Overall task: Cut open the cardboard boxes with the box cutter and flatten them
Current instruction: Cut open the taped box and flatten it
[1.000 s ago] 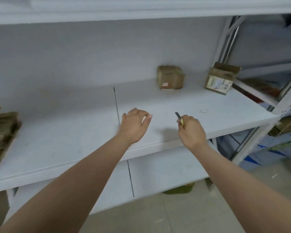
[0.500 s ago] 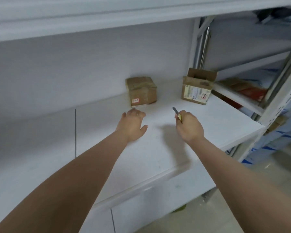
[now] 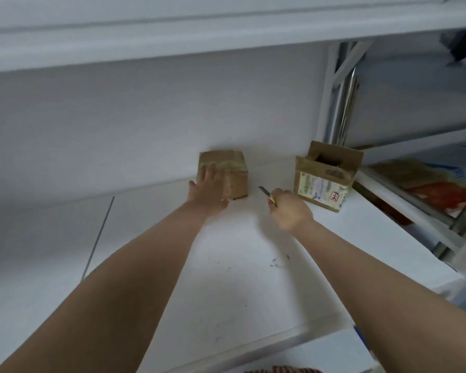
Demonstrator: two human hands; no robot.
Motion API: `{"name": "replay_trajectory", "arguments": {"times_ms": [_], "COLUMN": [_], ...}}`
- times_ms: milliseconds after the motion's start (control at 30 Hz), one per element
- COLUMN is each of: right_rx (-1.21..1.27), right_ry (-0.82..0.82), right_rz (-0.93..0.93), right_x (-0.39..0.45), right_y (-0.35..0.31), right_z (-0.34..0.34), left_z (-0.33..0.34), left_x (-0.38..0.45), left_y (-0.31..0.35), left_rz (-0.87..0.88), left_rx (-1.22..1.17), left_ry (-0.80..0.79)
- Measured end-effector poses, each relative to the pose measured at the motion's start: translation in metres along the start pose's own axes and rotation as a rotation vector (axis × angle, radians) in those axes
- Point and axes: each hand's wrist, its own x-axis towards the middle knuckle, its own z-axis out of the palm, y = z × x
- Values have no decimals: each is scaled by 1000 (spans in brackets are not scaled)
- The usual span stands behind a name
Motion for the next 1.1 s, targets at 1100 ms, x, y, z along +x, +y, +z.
{"name": "replay_trajectory", "arguments": {"times_ms": [1100], "right_rx": [221], "right_ry": [-224], "right_rz": [-139], "right_x": [-75], "right_y": [-60], "right_z": [23], "left_z": [-28], "left_x": [-182], "left_y": [-53], "left_rz": [-218], "left_rx": [31], "left_ry": [69]}}
